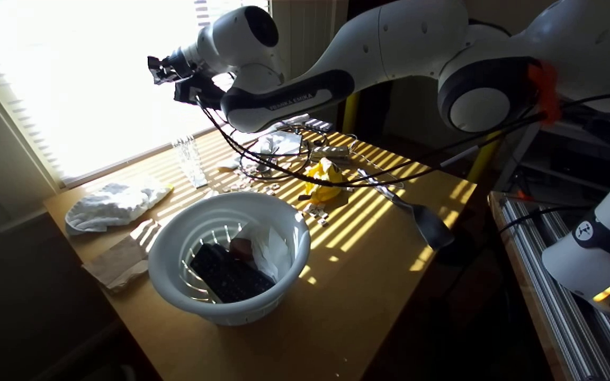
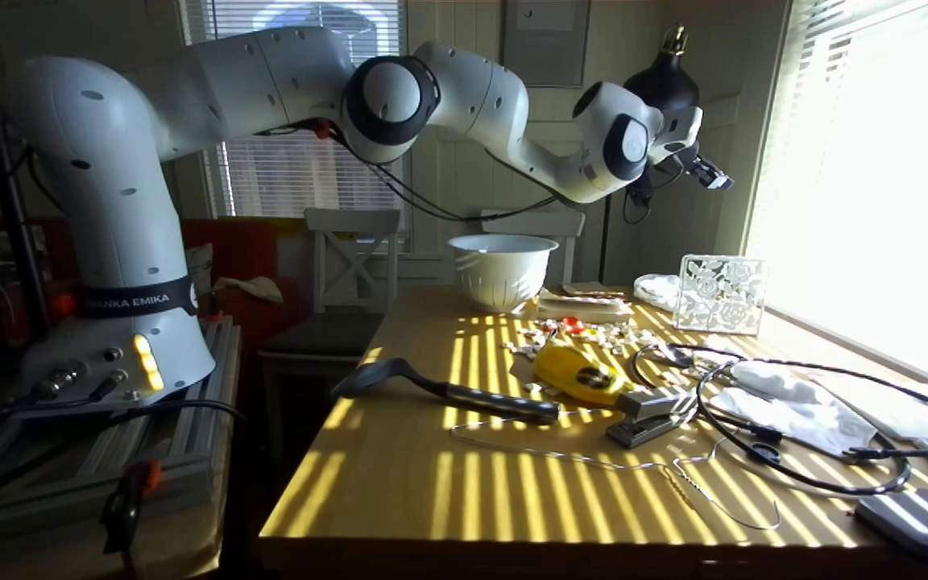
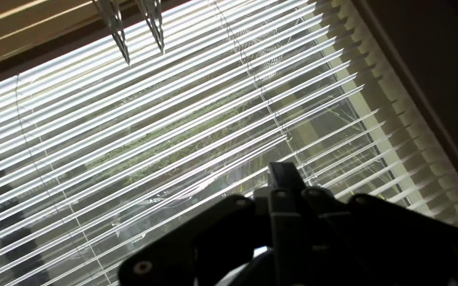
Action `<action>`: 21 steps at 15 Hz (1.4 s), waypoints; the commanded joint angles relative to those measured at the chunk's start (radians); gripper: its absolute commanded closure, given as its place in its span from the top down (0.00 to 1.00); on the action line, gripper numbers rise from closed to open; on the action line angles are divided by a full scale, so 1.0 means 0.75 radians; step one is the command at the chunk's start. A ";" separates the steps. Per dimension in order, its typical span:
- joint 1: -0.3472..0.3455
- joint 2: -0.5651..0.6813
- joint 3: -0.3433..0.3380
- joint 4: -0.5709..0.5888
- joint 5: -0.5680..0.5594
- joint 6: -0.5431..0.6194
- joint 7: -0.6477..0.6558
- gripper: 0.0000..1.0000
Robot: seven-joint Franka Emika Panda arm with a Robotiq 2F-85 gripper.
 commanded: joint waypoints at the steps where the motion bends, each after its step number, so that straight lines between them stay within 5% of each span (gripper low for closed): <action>1: -0.037 -0.044 0.172 -0.064 0.021 -0.039 -0.102 0.00; 4: -0.102 -0.118 0.415 -0.149 0.220 -0.172 -0.395 0.00; 5: -0.109 -0.125 0.400 -0.132 0.277 -0.231 -0.450 0.00; 6: -0.136 -0.141 0.424 -0.122 0.182 -0.311 -0.417 0.00; 9: -0.123 -0.212 0.295 -0.127 0.128 -0.531 -0.435 0.00; 15: -0.161 -0.287 0.370 -0.120 0.168 -0.927 -0.742 0.00; 21: -0.151 -0.250 0.367 -0.058 0.166 -0.981 -0.792 0.01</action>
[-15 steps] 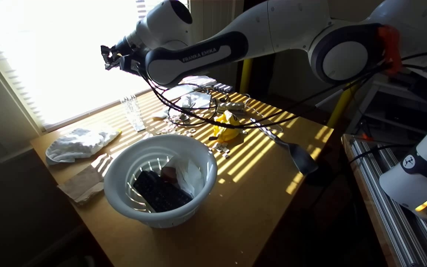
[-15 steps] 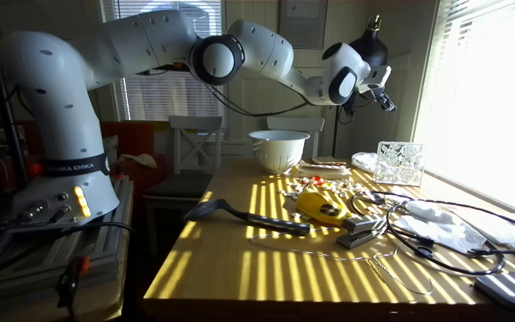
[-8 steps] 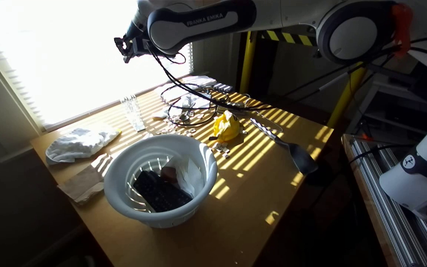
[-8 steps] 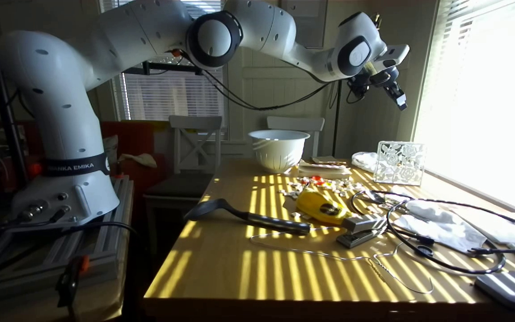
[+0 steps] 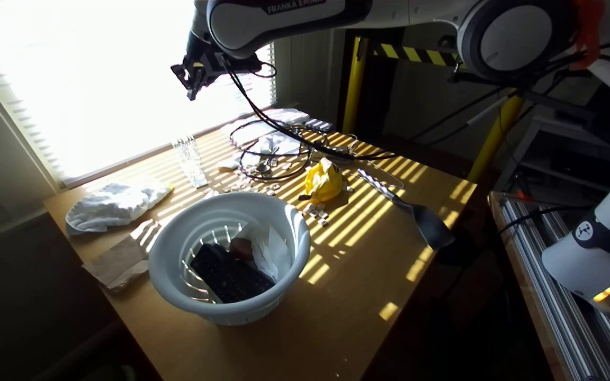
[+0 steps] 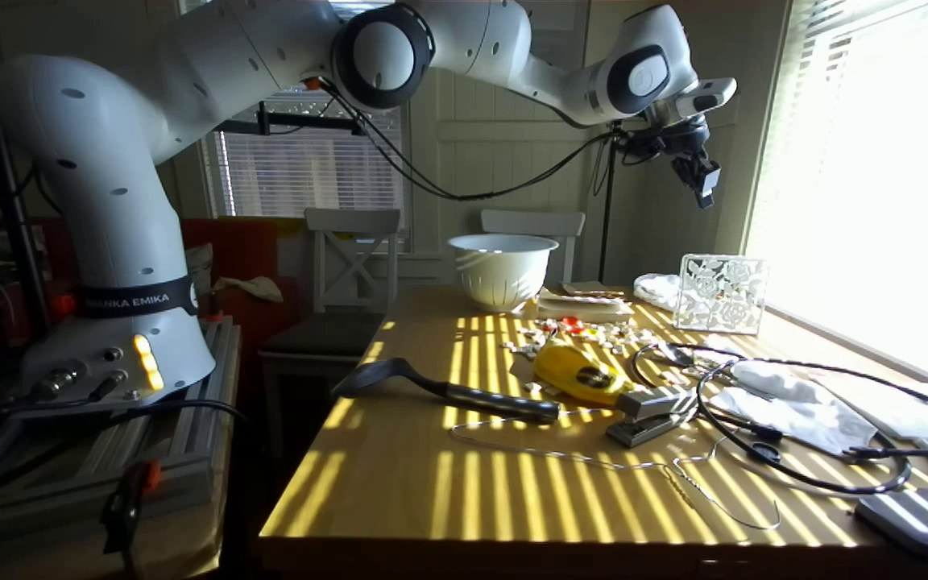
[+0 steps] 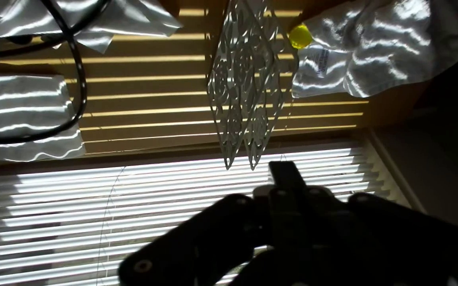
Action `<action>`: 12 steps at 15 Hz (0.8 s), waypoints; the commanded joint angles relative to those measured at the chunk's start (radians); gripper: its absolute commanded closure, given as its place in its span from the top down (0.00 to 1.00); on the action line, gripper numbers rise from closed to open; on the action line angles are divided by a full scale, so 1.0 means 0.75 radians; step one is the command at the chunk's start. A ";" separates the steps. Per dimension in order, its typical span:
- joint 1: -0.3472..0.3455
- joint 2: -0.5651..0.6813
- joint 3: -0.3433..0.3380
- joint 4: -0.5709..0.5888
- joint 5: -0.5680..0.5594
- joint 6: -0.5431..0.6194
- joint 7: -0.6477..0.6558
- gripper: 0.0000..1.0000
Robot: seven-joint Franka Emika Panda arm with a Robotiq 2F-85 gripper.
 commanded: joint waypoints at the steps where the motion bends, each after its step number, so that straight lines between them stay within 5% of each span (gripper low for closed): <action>1: -0.001 0.000 0.001 0.000 0.000 0.000 -0.003 0.01; 12: 0.066 0.176 -0.092 0.188 0.004 0.004 0.301 0.00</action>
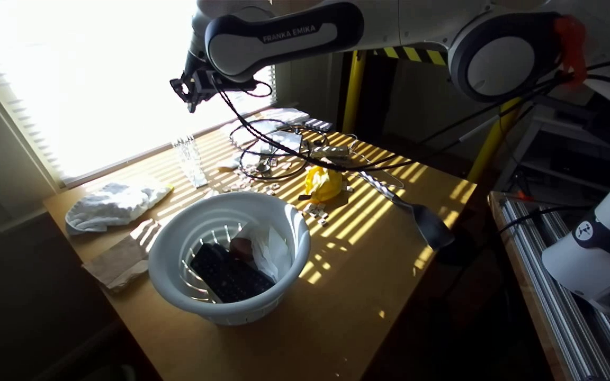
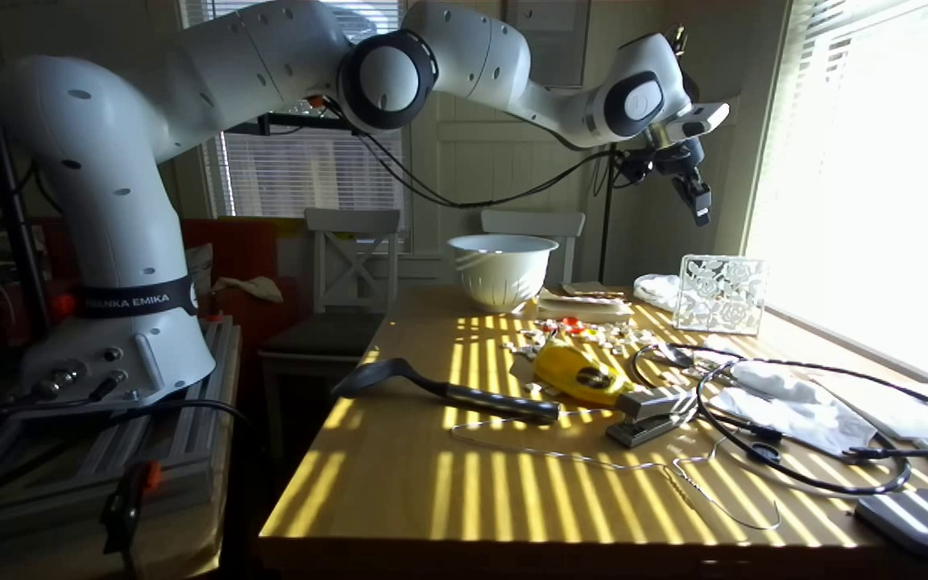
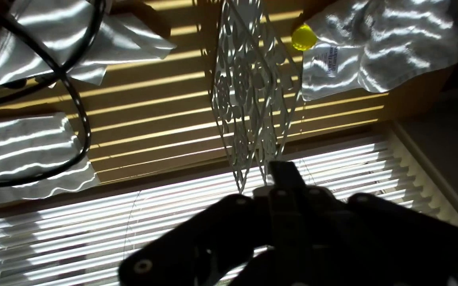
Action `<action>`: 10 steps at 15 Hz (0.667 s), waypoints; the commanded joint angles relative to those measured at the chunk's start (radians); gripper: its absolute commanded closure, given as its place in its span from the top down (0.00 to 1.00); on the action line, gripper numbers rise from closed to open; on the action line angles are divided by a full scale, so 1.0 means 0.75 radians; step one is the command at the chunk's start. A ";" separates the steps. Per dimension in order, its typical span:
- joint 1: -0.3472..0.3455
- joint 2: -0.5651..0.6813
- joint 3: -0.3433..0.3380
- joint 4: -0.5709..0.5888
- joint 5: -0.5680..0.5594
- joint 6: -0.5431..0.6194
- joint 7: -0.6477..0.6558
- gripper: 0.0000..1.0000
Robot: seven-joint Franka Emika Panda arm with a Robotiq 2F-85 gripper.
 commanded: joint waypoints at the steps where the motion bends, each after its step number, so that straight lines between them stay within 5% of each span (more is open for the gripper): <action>1: 0.018 0.081 -0.019 0.116 0.005 -0.028 0.091 0.00; 10: 0.009 0.171 0.012 0.184 0.013 -0.006 0.070 0.00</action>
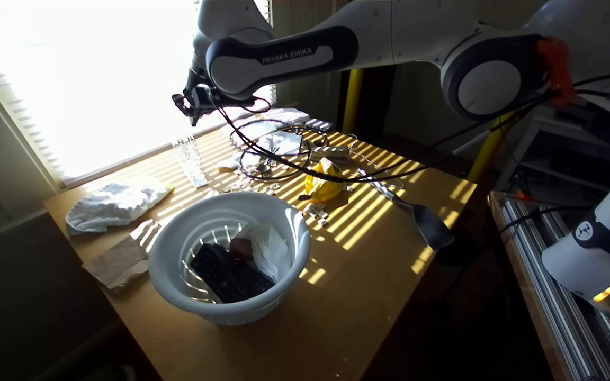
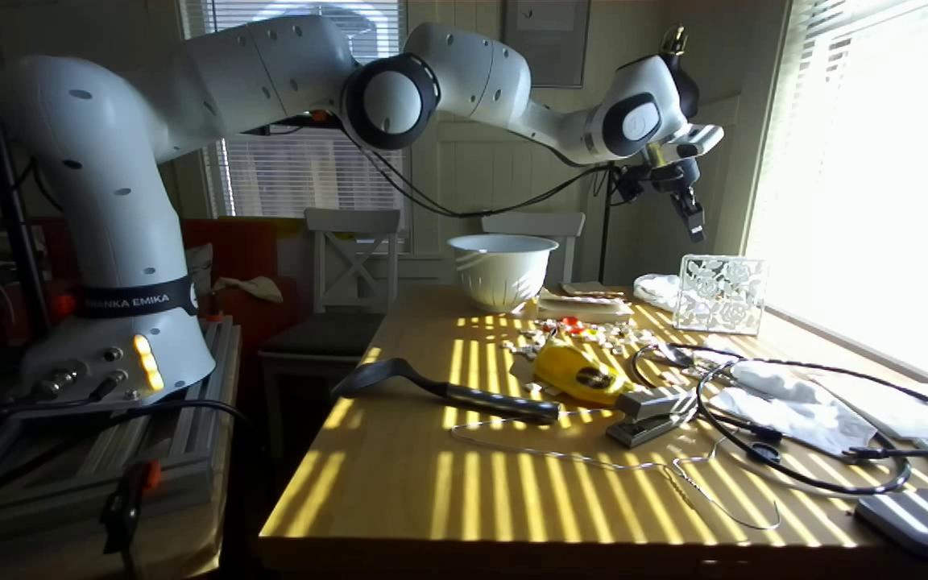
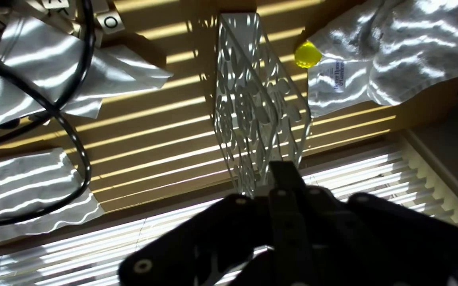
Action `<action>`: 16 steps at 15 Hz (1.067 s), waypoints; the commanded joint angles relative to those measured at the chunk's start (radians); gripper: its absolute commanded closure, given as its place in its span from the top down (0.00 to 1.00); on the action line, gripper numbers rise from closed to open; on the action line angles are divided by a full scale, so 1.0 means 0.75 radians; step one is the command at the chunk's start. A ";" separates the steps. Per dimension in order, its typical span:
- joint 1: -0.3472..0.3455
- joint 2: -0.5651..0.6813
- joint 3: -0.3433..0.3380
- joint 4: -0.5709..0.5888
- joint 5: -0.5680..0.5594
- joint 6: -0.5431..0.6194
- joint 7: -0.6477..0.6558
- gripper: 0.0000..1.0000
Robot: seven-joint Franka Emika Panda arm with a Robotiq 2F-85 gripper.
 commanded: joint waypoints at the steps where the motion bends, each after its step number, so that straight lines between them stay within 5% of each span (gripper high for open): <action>1: 0.001 0.071 0.010 0.100 0.011 0.000 -0.016 0.00; 16: -0.014 0.119 0.074 0.133 0.026 0.050 -0.185 0.00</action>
